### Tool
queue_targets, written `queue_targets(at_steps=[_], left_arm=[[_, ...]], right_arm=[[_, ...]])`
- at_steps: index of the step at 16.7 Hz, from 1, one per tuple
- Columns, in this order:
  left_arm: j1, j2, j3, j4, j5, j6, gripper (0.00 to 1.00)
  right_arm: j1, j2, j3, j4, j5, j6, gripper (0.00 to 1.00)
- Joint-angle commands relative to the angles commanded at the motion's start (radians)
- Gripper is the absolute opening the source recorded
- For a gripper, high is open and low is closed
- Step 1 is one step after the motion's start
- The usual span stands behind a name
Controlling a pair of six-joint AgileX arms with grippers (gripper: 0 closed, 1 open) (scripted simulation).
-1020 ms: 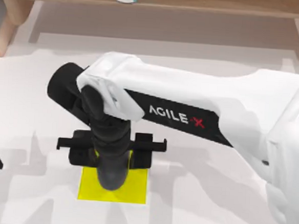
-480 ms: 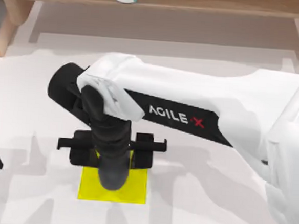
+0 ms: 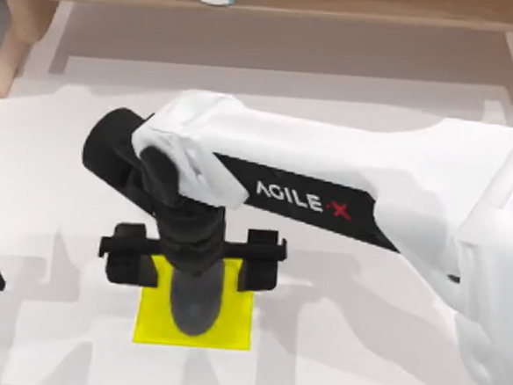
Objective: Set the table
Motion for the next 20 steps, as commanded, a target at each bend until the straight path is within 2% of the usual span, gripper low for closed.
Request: queue_targets(at_steps=[7,10,14,20], left_arm=[[0.0,0.0,0.0,0.0,0.0,0.0,1.0],[0.0,0.0,0.0,0.0,0.0,0.0,1.0],[0.0,0.0,0.0,0.0,0.0,0.0,1.0],[0.0,0.0,0.0,0.0,0.0,0.0,1.0]], right_arm=[[0.003,-0.002,0.0,0.001,-0.001,0.0,1.0],[0.004,-0.036,-0.009,0.056,-0.05,-0.018,1.0],[-0.004,-0.089,-0.071,0.204,-0.189,-0.073,1.0],[-0.057,-0.17,-0.245,0.521,-0.474,-0.224,1.0]])
